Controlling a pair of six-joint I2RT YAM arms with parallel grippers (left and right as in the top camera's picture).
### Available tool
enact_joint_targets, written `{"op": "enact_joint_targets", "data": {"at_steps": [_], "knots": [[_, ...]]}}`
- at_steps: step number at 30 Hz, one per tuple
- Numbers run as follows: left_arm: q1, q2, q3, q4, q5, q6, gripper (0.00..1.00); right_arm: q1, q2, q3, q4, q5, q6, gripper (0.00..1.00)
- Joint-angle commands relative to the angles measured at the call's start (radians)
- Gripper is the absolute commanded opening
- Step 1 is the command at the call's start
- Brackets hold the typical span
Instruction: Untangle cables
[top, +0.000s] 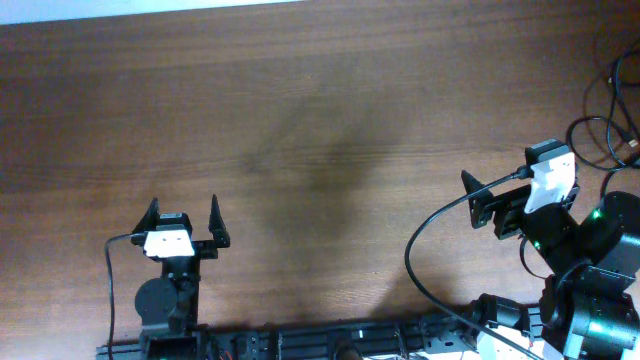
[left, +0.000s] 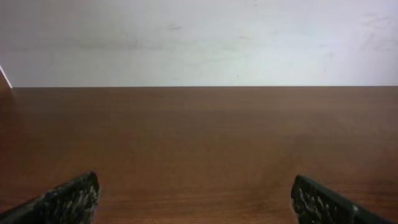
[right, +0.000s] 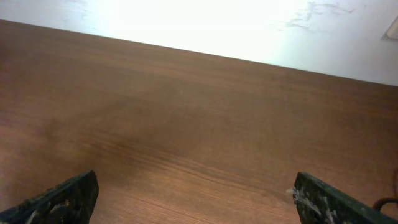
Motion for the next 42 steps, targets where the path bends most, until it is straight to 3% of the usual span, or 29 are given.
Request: {"op": "enact_joint_targets", "data": {"at_steps": [1, 21, 29, 33, 37, 42], "knots": [[-0.004, -0.005, -0.002, -0.008, -0.007, -0.006, 0.99, 0.005, -0.005, -0.004, 0.004, 0.005, 0.012, 0.99], [-0.004, -0.005, -0.002, -0.008, -0.007, -0.006, 0.99, 0.005, -0.013, -0.004, 0.003, 0.005, 0.012, 0.99], [-0.004, -0.005, -0.002, -0.008, -0.007, -0.006, 0.99, 0.006, -0.185, -0.026, 0.036, 0.092, 0.004, 0.99], [-0.004, -0.005, -0.002, -0.008, -0.007, -0.006, 0.99, 0.041, -0.264, -0.128, 0.199, 0.089, 0.006, 0.99], [-0.004, -0.005, -0.002, -0.008, -0.007, -0.006, 0.99, 0.171, -0.358, -0.337, 0.484, 0.088, 0.018, 0.99], [-0.004, -0.005, -0.002, -0.008, -0.007, -0.006, 0.99, 0.247, -0.379, -0.521, 0.739, 0.22, 0.193, 0.99]]}}
